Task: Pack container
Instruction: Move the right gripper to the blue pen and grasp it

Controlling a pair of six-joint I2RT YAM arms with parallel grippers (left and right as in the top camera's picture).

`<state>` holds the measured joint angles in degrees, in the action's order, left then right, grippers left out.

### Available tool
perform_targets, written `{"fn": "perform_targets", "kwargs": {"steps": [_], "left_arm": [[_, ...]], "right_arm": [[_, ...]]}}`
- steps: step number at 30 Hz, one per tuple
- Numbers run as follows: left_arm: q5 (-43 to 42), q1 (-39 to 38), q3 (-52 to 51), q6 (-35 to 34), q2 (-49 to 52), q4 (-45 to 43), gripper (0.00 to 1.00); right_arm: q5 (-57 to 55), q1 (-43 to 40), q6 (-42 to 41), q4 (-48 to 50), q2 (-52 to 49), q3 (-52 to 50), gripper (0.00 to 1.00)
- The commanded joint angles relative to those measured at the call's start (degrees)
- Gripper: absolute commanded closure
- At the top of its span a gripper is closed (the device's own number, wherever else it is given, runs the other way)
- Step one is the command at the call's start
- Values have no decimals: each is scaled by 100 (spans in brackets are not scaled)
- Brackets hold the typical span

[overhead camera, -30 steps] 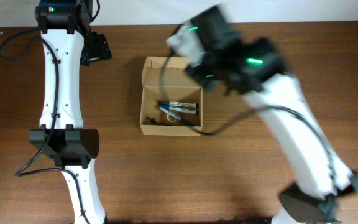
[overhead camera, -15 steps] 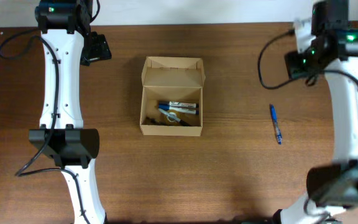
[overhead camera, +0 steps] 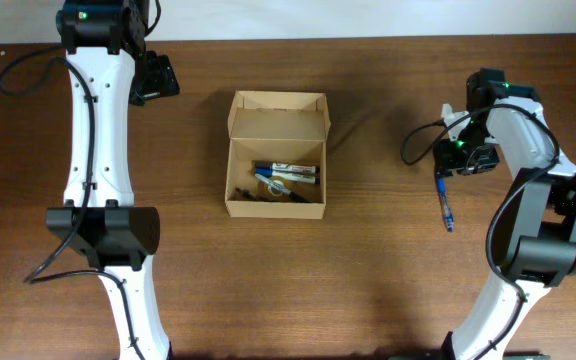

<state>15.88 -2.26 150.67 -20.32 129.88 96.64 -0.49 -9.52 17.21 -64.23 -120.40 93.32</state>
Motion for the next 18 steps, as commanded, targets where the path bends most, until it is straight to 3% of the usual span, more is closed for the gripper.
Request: {"fn": "perform_targets", "kwargs": {"steps": [1,18], "left_arm": [[0,28,105,70,9,4,0],[0,31,105,70,9,4,0]], "right_arm": [[273,-35,203,48,-118,-17,44],[308,-28,48,409,-127,-1080,49]]}}
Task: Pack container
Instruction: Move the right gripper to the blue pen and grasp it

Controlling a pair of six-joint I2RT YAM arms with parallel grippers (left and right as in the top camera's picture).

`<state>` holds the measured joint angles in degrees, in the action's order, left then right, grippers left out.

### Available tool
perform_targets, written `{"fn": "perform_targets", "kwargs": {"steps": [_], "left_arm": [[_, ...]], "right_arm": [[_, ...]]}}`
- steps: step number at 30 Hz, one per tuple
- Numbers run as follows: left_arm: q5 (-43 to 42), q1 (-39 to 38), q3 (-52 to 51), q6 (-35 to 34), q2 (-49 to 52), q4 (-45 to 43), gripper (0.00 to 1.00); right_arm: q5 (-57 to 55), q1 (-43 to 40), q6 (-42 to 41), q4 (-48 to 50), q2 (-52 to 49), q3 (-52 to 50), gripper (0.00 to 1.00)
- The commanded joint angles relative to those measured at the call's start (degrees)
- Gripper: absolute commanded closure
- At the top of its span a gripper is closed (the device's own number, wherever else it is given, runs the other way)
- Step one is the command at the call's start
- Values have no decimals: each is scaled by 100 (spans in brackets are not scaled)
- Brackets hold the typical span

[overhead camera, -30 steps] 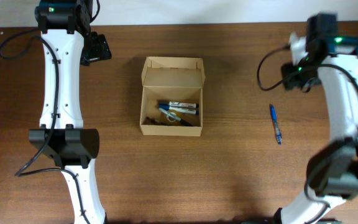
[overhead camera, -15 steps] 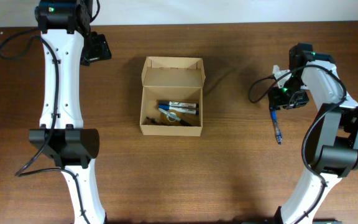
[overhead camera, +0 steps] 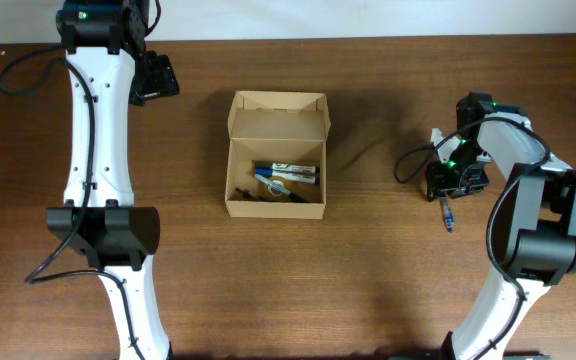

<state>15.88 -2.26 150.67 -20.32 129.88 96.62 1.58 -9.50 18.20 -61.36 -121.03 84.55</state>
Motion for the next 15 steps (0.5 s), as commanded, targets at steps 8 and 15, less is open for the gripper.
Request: {"fn": "perform_targets", "kwargs": {"steps": [8,15], "left_arm": [[0,31,105,70,9,7,0],[0,31,105,70,9,7,0]], "right_arm": [[103,-28,-181,352,-61,-398,83],[310,-26,-223,332,46,-229,96]]}}
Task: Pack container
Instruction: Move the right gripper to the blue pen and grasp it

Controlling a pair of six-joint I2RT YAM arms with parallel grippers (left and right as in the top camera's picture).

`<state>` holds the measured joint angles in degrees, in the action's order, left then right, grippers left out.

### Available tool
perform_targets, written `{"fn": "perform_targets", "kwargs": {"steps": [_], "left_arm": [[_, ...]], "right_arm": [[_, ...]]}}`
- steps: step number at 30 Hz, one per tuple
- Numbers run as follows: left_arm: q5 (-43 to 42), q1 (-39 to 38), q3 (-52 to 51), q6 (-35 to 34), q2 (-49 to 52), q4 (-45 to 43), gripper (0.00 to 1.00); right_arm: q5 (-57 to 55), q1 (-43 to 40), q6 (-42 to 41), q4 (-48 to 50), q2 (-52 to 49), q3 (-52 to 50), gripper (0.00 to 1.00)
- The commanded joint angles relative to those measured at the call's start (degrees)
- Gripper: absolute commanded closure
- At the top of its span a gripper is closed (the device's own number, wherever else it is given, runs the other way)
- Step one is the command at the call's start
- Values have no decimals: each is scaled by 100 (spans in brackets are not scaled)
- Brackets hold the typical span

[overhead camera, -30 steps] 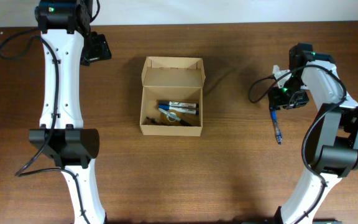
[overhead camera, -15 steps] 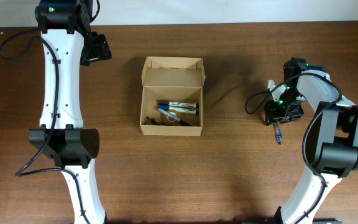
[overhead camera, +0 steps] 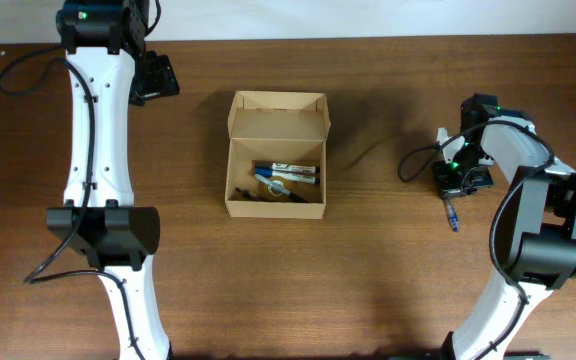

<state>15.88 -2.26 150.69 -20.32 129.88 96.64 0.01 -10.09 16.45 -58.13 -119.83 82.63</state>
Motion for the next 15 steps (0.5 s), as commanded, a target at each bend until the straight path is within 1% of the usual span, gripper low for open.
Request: {"fn": "perform_targets", "kwargs": {"steps": [1,4,9,13,15], "left_arm": [[0,28,103,70,9,4,0],[0,28,103,70,9,4,0],[0,28,103,70,9,4,0],[0,28,103,70,9,4,0],[0,28,103,70,9,4,0]], "right_arm": [[527,39,-46,-44,-11,79,96],[721,111,-48,-332,232,560,96],[1043,533,-70,-1045,761,1934,96],[1102,1259,11,-1460,1078,3320,96],[1097,1823,391,-1613,1121,3974,96]]}}
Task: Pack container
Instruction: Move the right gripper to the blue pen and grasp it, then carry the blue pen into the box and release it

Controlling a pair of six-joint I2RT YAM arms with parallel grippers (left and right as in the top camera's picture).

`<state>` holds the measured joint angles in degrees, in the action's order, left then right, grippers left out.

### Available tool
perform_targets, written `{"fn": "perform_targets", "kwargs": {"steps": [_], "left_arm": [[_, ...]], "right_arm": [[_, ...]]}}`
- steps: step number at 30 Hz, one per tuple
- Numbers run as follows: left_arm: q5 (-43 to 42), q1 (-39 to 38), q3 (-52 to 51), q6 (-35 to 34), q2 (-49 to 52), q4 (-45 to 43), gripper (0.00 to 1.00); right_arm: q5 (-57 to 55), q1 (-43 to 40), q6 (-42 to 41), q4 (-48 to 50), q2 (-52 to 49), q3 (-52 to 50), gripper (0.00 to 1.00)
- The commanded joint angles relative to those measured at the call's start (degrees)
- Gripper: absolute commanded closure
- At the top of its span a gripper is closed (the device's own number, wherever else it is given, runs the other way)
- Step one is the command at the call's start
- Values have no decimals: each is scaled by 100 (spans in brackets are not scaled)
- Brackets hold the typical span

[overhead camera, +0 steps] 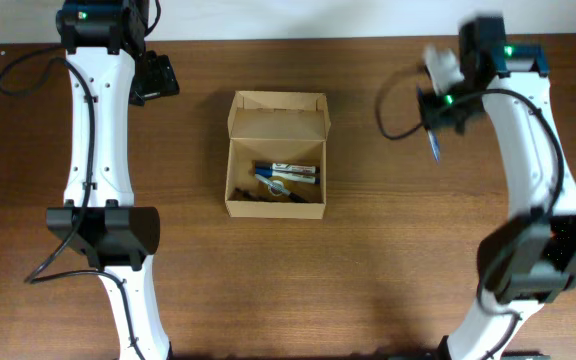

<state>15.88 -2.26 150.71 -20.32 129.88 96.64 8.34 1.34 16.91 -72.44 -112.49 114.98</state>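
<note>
An open cardboard box (232,158) stands mid-table with its lid flap folded back. Several markers and pens (288,176) lie in it. Far to the right of the box and toward the back, my right gripper (436,130) is raised off the table, blurred, and shut on a blue pen (434,149) that hangs below it. My left gripper (160,77) hangs at the back left, away from the box; its fingers are too dark to read.
A black cable (393,100) loops off the right arm over the table between the box and the gripper. The left arm's base (103,232) sits at the left, the right arm's base (543,255) at the right.
My right gripper was down on the blue pen lying at the table's right side. Now it is raised, farther back and slightly left, with the pen in it. The left arm has not moved.
At first the right gripper hung just above the upper end of the blue pen lying on the table. It was then lower, over the pen, and stayed on it. Now the pen is off the table in that gripper.
</note>
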Motion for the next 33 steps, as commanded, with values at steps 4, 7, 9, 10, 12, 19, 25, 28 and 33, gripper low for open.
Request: {"fn": "perform_targets", "kwargs": {"steps": [4,7,9,10,12,19,25,28,33], "left_arm": [[0,28,101,70,9,2,0],[0,31,101,70,9,4,0],[0,28,101,70,9,4,0],[0,28,101,70,9,4,0],[0,28,101,70,9,4,0],[0,28,101,70,9,2,0],[0,31,101,70,9,4,0],[0,28,101,70,9,4,0],[0,31,101,70,9,4,0]], "right_arm": [[262,2055,1381,-330,387,1263,96],[212,2918,2271,-413,278,1248,96],[55,3272,2638,-439,175,1226,96],[-61,3440,2793,-450,87,1215,96],[-186,3670,3003,-476,-122,1215,96],[-192,3711,3200,-503,-1016,1193,96],[-79,3532,3187,-538,-1762,1191,96],[-4,3458,3174,-533,-2011,1191,96],[269,3346,3169,-533,-2232,1187,96]]}}
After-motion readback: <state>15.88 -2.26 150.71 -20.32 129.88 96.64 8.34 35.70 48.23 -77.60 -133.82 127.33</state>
